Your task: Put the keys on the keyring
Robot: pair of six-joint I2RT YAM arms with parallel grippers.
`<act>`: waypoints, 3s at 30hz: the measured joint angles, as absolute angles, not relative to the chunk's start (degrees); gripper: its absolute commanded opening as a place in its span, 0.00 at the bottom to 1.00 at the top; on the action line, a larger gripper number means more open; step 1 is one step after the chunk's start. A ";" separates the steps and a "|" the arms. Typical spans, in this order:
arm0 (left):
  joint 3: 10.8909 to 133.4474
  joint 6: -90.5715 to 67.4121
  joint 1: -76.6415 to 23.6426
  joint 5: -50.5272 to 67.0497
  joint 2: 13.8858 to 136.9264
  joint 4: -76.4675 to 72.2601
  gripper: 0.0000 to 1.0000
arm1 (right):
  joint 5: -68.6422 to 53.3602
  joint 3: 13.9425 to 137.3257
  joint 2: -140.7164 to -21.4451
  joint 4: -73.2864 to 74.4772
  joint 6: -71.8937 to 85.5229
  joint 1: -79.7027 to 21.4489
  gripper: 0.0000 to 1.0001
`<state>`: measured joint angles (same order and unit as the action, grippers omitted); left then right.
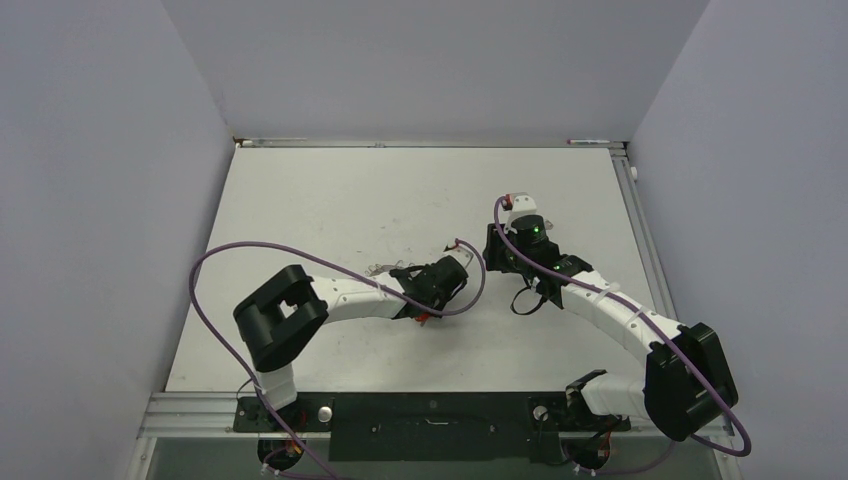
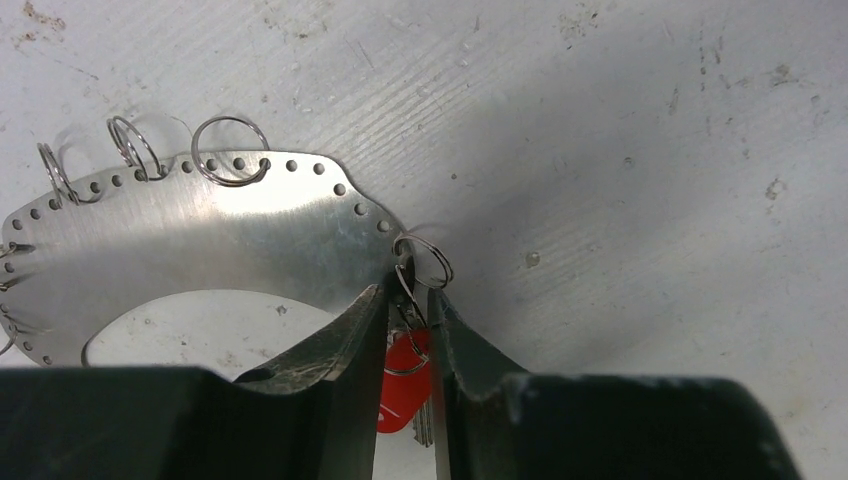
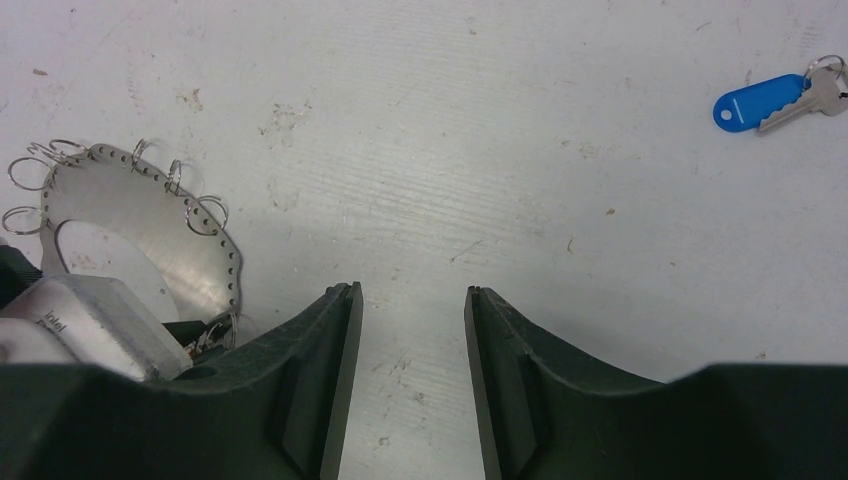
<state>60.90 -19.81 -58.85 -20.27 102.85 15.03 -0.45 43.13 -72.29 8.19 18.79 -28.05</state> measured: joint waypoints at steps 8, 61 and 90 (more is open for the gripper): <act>61.12 -19.57 -58.85 -20.10 103.74 14.61 0.03 | -0.89 43.13 -72.29 8.19 18.65 -28.05 0.43; 52.12 -4.49 -76.38 -27.86 62.65 19.27 0.00 | -34.02 26.44 -43.29 -21.63 18.79 -28.05 0.47; 44.36 0.67 -76.47 -12.78 37.65 17.30 0.00 | -49.21 38.72 -55.09 -20.49 9.10 -51.72 0.30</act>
